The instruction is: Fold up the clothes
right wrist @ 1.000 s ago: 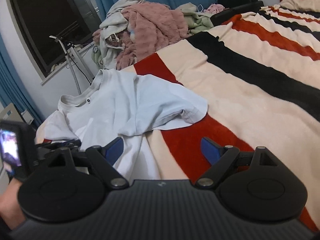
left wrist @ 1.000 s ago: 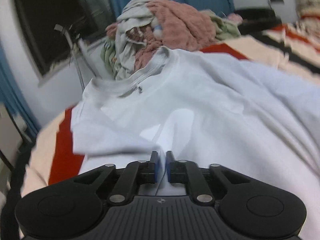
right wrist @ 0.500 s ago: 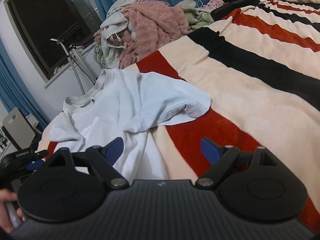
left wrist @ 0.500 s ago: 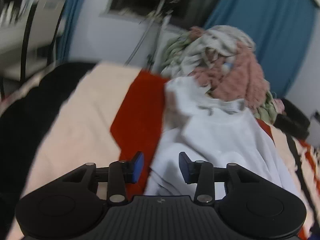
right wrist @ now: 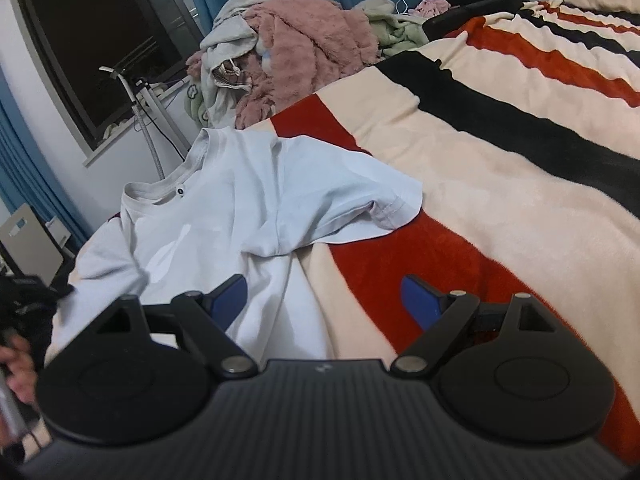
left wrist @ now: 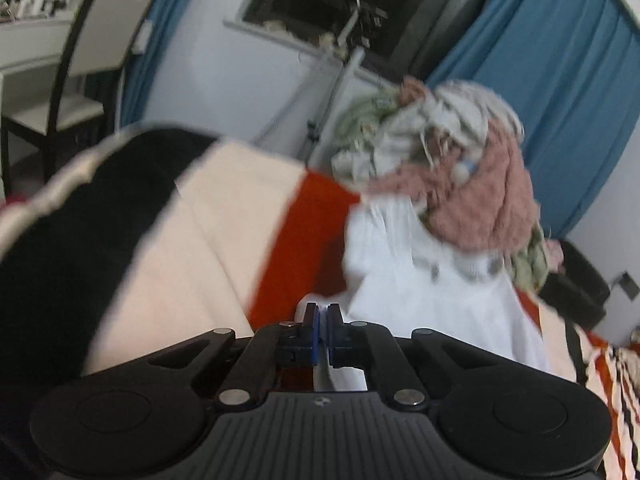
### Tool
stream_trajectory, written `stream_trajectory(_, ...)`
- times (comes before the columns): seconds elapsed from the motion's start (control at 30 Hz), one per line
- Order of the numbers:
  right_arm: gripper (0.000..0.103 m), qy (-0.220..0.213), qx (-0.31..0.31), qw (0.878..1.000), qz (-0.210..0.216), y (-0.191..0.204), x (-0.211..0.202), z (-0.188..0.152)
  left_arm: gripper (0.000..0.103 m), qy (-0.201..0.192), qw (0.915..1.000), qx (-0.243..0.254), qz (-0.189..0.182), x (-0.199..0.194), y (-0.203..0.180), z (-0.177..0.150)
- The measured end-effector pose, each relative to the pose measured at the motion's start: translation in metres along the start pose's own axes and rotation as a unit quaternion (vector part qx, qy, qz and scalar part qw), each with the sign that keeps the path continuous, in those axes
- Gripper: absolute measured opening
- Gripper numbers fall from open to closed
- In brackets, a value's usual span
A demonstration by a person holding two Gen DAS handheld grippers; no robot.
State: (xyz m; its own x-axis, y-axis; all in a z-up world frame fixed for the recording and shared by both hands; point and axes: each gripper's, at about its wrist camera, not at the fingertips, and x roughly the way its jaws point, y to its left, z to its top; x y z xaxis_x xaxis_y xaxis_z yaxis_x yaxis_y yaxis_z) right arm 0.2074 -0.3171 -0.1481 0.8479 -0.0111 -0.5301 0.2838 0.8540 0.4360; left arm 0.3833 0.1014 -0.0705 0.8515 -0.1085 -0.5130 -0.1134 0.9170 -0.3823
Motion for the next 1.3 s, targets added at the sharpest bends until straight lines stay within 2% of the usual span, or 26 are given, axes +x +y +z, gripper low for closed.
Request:
stream_trajectory(0.1, 0.085, -0.001, -0.01, 1.0, -0.005, 0.005, 0.0, -0.001, 0.004, -0.029, 0.999, 0.015, 0.032, -0.009, 0.02, 0.038)
stream_trajectory(0.2, 0.085, -0.004, -0.029, 1.0, -0.008, 0.011, -0.001, -0.002, 0.004, -0.052, 0.9938, 0.04, 0.089, -0.007, 0.039, 0.08)
stream_trajectory(0.27, 0.085, -0.007, -0.043, 0.999, -0.011, 0.016, 0.0, -0.003, 0.003, -0.059, 0.9865, 0.06, 0.14, 0.003, 0.055, 0.105)
stream_trajectory(0.4, 0.085, -0.008, -0.059, 0.998, -0.019, 0.024, 0.005, -0.004, 0.003, -0.035, 0.9665, 0.098, 0.234, 0.035, 0.092, 0.136)
stream_trajectory(0.43, 0.085, -0.009, -0.062, 0.998, -0.021, 0.026, 0.006, -0.004, 0.003, -0.028, 0.9617, 0.103, 0.252, 0.045, 0.1, 0.14)
stream_trajectory(0.5, 0.085, -0.013, -0.071, 0.997, -0.024, 0.029, 0.008, -0.004, 0.003, -0.012, 0.9588, 0.103, 0.265, 0.065, 0.11, 0.14)
stream_trajectory(0.63, 0.085, -0.018, -0.084, 0.996, -0.028, 0.035, 0.011, -0.005, 0.006, 0.006, 0.9606, 0.095, 0.261, 0.082, 0.125, 0.121)
stream_trajectory(0.77, 0.085, -0.023, -0.1, 0.994, -0.024, 0.041, 0.012, -0.008, 0.017, 0.026, 0.9675, 0.057, 0.245, 0.064, 0.128, 0.101)
stream_trajectory(0.83, 0.085, -0.028, -0.108, 0.994, -0.023, 0.045, 0.011, -0.01, 0.022, 0.035, 0.9705, 0.042, 0.235, 0.039, 0.124, 0.09)
stream_trajectory(0.93, 0.085, -0.026, -0.113, 0.993, -0.01, 0.05, 0.005, -0.014, 0.033, 0.055, 0.9722, 0.048, 0.223, -0.011, 0.111, 0.072)
stream_trajectory(1.03, 0.085, -0.031, -0.118, 0.993, 0.003, 0.053, -0.007, -0.014, 0.036, 0.09, 0.9749, 0.038, 0.2, -0.069, 0.101, 0.044)
stream_trajectory(1.1, 0.085, -0.033, -0.105, 0.994, 0.014, 0.052, -0.016, -0.013, 0.036, 0.125, 0.9753, 0.013, 0.182, -0.112, 0.098, 0.019)
stream_trajectory(1.2, 0.085, -0.037, -0.097, 0.994, 0.023, 0.054, -0.032, -0.012, 0.036, 0.192, 0.9692, -0.015, 0.154, -0.167, 0.093, -0.027)
stream_trajectory(1.3, 0.085, -0.043, -0.097, 0.994, 0.033, 0.056, -0.055, -0.013, 0.036, 0.248, 0.9589, -0.016, 0.136, -0.212, 0.087, -0.075)
